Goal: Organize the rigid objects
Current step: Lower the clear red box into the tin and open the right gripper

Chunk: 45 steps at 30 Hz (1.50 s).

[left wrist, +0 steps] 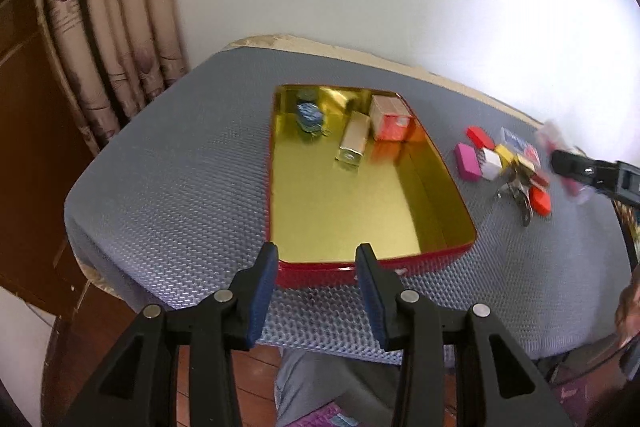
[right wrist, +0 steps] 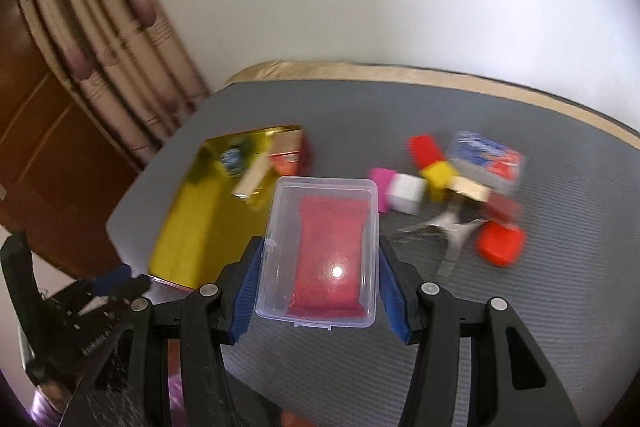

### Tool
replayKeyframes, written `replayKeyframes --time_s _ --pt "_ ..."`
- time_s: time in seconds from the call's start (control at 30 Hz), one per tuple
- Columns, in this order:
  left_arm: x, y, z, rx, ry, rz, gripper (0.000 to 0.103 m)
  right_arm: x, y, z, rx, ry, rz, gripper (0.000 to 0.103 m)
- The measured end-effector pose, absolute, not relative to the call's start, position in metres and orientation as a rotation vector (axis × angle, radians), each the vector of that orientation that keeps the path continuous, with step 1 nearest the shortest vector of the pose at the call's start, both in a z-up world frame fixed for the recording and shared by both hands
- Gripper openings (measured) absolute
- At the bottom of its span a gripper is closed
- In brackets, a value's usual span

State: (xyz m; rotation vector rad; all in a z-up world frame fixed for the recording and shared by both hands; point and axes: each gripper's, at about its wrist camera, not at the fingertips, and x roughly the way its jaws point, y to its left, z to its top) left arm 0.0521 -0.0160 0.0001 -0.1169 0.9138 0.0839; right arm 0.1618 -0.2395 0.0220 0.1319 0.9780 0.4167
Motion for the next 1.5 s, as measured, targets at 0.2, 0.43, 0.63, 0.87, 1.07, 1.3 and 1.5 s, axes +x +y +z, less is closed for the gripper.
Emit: replayKeyframes --time_s 0.2,0.43,0.63,0.87,1.07,1.3,1.5 --pt "0.047 0.012 0.011 -0.150 0.838 0.261 0.041 0.192 -0.161 0.006 0.072 1.068 0.531 0.051" --pt "0.051 0.035 0.002 -0.215 0.869 0.297 0.041 0.230 -0.090 -0.025 -0.001 1.149 0.565 0.051" --pt "0.054 0.031 -0.003 -0.177 0.880 0.283 0.041 0.249 -0.055 -0.054 -0.023 1.221 0.546 0.051" --pt "0.057 0.036 -0.010 -0.200 0.911 0.277 0.041 0.260 -0.036 -0.070 -0.048 1.255 0.537 0.051" --pt "0.059 0.043 -0.017 -0.243 0.943 0.277 0.041 0.267 -0.030 -0.074 -0.044 1.264 0.534 0.051" --pt "0.059 0.041 -0.018 -0.230 0.952 0.274 0.041 0.266 -0.026 -0.072 -0.054 1.244 0.538 0.053" --pt "0.060 0.041 -0.019 -0.218 0.961 0.278 0.041 0.269 -0.031 -0.063 0.004 1.204 0.548 0.056"
